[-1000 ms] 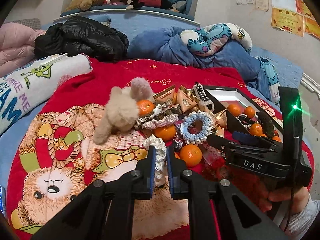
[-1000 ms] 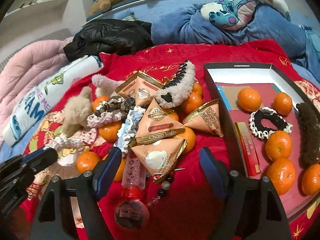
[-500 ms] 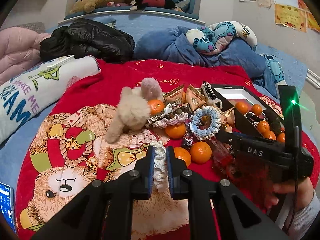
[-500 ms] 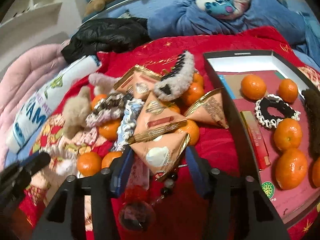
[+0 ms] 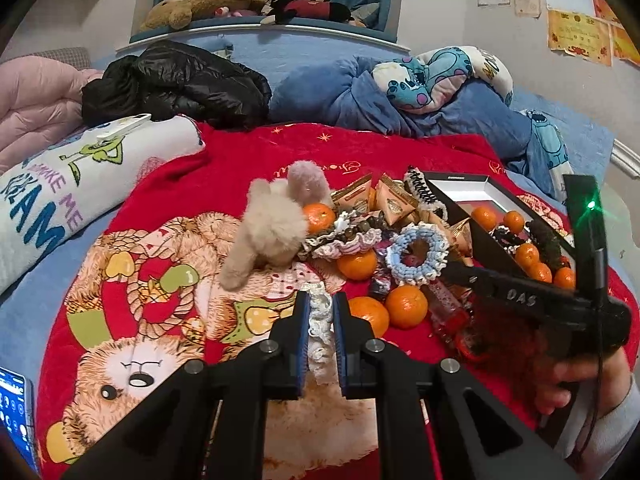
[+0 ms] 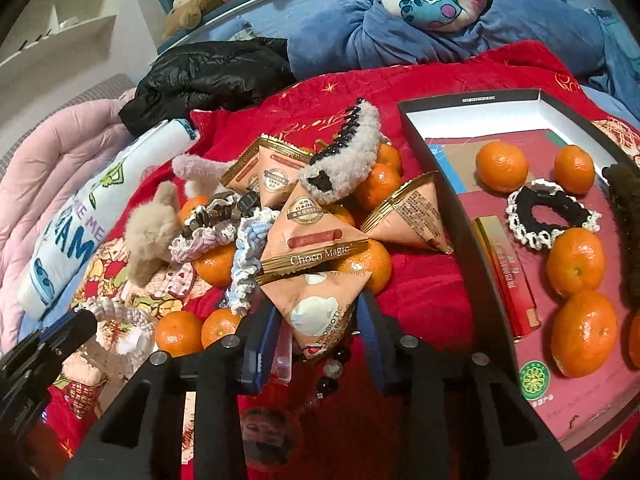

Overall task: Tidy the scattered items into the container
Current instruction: 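Lift the white scrunchie with the left gripper while the right gripper grasps the Choco Magic candy packet, then carry the scrunchie in the left gripper while the right gripper carries the candy packet to the black box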

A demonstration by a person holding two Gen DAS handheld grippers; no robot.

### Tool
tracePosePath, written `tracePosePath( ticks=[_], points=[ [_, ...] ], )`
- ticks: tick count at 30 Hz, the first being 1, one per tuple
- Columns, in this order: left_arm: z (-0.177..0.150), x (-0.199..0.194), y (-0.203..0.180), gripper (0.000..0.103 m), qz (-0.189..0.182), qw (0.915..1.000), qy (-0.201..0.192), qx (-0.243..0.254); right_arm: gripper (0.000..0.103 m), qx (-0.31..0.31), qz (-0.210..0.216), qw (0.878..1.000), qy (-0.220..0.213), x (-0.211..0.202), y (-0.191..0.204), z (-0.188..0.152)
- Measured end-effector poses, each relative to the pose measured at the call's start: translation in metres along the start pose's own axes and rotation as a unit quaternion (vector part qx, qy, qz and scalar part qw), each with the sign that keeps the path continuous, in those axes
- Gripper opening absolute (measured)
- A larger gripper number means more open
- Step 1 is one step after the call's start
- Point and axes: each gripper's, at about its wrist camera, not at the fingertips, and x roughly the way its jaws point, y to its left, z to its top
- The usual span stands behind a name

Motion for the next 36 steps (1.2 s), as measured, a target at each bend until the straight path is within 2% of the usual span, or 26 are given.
tracePosePath(
  ticks=[10,21,25,36],
  points=[
    [-0.001,-0.021,0.026,0.011,-0.004,0.9997,-0.009,-0.023,0.035,0.009,0.011,0.999,-0.039,-0.029,0.002,0.0],
    [0.001,-0.063,0.023,0.011,-0.005,0.9991,-0.037,-0.021,0.035,0.002,0.039,0.997,-0.067,-0.053,0.024,-0.005],
    [0.001,-0.083,0.019,0.011,-0.013,0.9985,-0.051,-0.014,0.036,-0.002,0.053,0.996,-0.068,-0.058,0.032,-0.009],
    [-0.002,-0.109,0.011,0.011,-0.013,0.9984,-0.053,-0.015,0.036,-0.013,0.075,0.995,-0.067,-0.07,0.053,-0.018]
  ],
)
